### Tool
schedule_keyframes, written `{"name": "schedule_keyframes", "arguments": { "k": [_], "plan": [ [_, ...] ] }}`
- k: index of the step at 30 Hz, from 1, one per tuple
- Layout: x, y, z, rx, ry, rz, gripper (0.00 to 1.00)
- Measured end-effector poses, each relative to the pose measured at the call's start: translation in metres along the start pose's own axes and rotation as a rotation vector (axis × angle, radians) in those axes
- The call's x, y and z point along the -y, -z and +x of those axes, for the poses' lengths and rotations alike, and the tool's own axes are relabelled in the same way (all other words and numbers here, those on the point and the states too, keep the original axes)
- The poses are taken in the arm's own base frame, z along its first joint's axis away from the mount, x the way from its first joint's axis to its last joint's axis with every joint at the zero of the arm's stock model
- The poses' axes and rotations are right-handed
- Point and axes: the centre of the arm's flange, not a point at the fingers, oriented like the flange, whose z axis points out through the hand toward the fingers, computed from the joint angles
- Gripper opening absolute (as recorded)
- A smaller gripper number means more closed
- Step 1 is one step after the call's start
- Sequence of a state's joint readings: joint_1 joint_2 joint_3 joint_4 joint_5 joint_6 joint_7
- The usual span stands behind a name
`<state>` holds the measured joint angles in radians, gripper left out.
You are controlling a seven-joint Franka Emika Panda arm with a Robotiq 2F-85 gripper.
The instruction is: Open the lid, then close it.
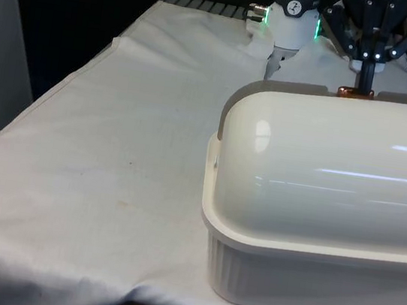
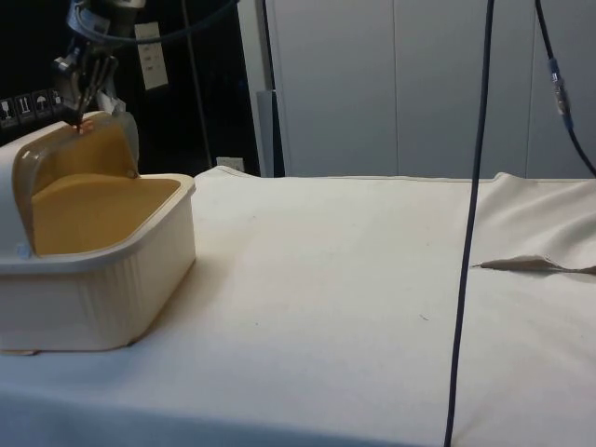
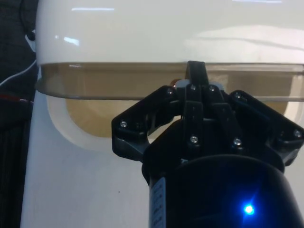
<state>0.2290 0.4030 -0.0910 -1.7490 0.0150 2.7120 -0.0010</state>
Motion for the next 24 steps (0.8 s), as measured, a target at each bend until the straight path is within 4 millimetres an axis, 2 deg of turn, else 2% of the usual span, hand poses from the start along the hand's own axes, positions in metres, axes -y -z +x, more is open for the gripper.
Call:
{"name": "schedule_keyframes", "arguments": {
  "k": [24],
  "plan": [
    [0.001, 0.002, -0.031, 0.194, 0.001, 0.006, 0.0]
  ]
}}
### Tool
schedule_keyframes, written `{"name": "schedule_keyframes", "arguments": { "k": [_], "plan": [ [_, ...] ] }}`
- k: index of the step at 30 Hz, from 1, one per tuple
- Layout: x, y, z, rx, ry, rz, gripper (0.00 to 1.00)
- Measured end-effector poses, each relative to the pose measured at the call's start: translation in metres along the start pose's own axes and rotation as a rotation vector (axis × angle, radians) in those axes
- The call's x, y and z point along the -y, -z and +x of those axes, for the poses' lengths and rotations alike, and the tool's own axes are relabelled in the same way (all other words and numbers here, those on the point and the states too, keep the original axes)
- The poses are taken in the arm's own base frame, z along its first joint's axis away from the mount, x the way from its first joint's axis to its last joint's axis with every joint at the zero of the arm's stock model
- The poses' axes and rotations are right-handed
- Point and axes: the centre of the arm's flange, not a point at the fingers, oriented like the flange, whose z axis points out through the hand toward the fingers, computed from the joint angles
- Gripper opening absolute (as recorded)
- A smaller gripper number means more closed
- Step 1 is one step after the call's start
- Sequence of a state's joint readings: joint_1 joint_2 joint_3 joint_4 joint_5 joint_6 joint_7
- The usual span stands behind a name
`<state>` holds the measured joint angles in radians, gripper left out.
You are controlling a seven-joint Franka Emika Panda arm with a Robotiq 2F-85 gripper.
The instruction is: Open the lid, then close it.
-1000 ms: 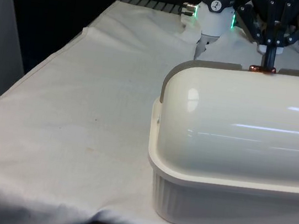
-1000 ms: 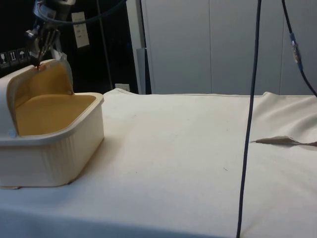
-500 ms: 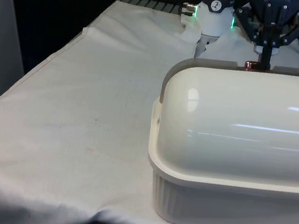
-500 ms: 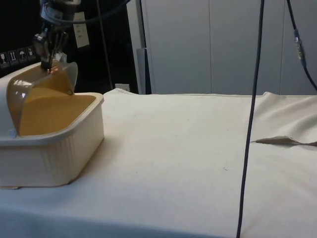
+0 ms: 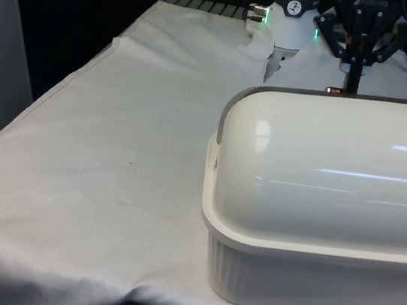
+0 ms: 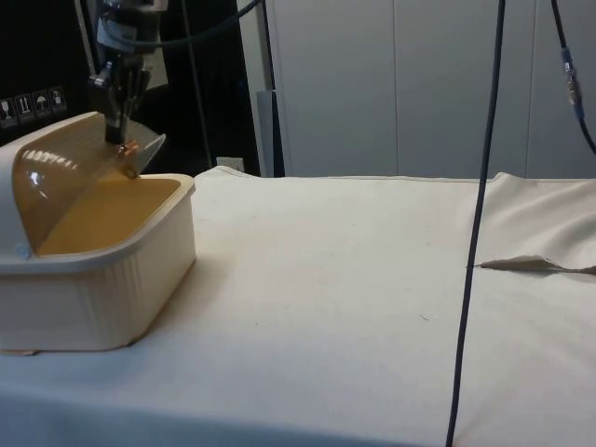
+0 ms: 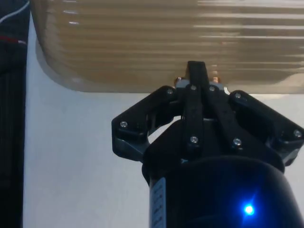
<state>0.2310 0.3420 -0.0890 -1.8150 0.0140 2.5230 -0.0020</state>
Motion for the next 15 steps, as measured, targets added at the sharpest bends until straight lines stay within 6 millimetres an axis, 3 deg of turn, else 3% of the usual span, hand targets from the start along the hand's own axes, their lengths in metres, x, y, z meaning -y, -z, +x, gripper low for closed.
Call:
{"name": "schedule_keyframes", "arguments": {
  "k": [15],
  "plan": [
    [0.001, -0.005, -0.018, 0.12, 0.001, 0.004, 0.0]
  ]
}}
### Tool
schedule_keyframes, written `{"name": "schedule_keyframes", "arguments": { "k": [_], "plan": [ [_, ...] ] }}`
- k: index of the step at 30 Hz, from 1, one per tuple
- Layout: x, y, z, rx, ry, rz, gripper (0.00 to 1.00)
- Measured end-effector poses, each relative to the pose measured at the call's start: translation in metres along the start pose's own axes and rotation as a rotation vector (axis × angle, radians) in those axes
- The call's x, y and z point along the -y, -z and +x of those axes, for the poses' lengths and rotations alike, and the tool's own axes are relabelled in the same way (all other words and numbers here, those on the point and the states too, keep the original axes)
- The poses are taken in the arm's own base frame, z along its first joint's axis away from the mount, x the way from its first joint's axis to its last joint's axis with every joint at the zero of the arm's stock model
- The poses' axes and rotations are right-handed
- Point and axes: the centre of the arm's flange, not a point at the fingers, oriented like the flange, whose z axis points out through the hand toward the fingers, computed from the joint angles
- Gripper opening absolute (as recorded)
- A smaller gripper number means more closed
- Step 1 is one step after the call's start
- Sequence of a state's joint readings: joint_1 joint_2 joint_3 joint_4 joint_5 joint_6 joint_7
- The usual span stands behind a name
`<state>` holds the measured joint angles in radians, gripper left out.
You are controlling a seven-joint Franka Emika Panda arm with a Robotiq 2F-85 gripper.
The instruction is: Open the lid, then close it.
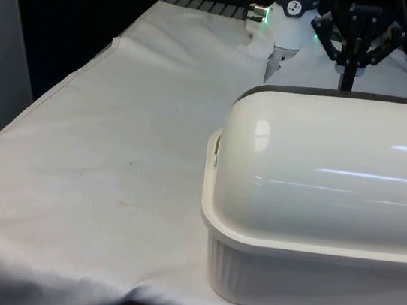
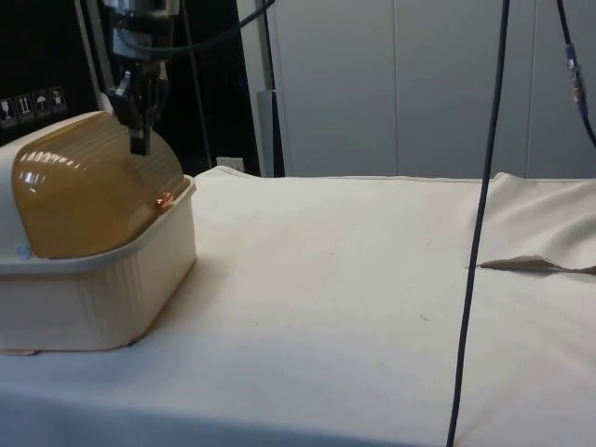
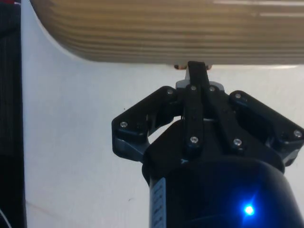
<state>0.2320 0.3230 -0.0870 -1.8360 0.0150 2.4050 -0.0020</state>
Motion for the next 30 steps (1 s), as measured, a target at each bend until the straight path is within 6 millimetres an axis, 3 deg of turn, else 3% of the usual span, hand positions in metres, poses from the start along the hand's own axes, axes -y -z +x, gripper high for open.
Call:
{"name": "schedule_keyframes", "arguments": {
  "k": [7, 30],
  "plan": [
    [0.001, -0.004, -0.005, 0.038, 0.003, 0.001, 0.0],
    [0.005, -0.011, -0.05, 0.119, 0.032, 0.011, 0.0]
  ]
}}
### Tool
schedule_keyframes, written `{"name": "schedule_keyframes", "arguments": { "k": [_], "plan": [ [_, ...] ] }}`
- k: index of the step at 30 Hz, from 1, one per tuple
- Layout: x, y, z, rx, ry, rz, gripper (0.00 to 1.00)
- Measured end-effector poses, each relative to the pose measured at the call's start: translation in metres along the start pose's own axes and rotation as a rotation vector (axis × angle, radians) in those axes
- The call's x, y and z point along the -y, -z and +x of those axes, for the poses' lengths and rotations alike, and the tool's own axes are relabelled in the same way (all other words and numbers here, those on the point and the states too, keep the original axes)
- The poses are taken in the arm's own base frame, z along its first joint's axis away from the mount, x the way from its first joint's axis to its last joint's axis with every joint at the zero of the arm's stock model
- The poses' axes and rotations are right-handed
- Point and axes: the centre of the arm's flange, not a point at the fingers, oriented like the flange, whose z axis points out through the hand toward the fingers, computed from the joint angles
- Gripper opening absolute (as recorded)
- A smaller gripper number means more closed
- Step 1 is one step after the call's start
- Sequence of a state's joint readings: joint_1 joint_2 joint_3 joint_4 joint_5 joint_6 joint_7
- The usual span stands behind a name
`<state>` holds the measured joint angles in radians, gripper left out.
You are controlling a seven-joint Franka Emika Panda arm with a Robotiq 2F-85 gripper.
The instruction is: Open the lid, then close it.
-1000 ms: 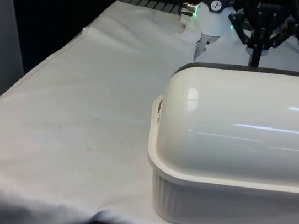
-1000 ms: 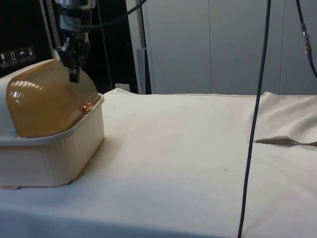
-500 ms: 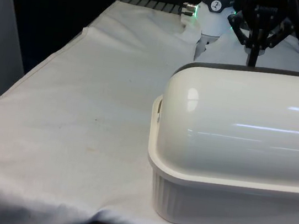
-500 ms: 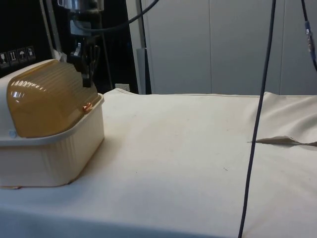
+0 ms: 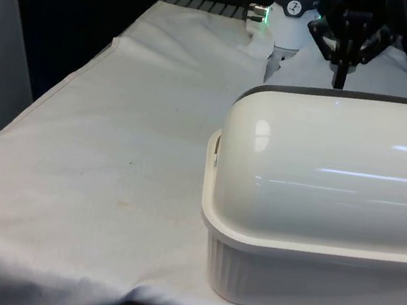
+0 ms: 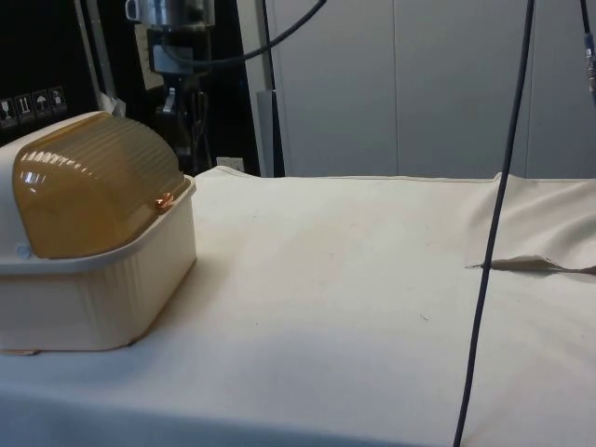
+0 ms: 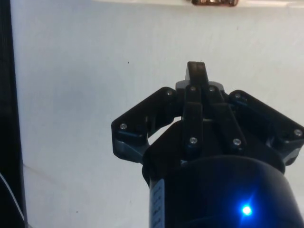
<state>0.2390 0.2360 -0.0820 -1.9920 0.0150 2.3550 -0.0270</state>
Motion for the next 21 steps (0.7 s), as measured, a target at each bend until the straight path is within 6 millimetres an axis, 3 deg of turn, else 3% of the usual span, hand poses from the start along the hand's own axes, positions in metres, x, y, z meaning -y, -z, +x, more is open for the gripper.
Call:
{"name": "schedule_keyframes", "arguments": {
  "k": [12, 15, 21],
  "plan": [
    [-0.0023, -0.0106, -0.0074, 0.023, 0.001, 0.005, 0.01],
    [-0.0023, -0.0106, -0.0074, 0.023, 0.001, 0.005, 0.11],
    [-0.0023, -0.0102, -0.0071, 0.022, 0.001, 0.004, 0.4]
  ]
}}
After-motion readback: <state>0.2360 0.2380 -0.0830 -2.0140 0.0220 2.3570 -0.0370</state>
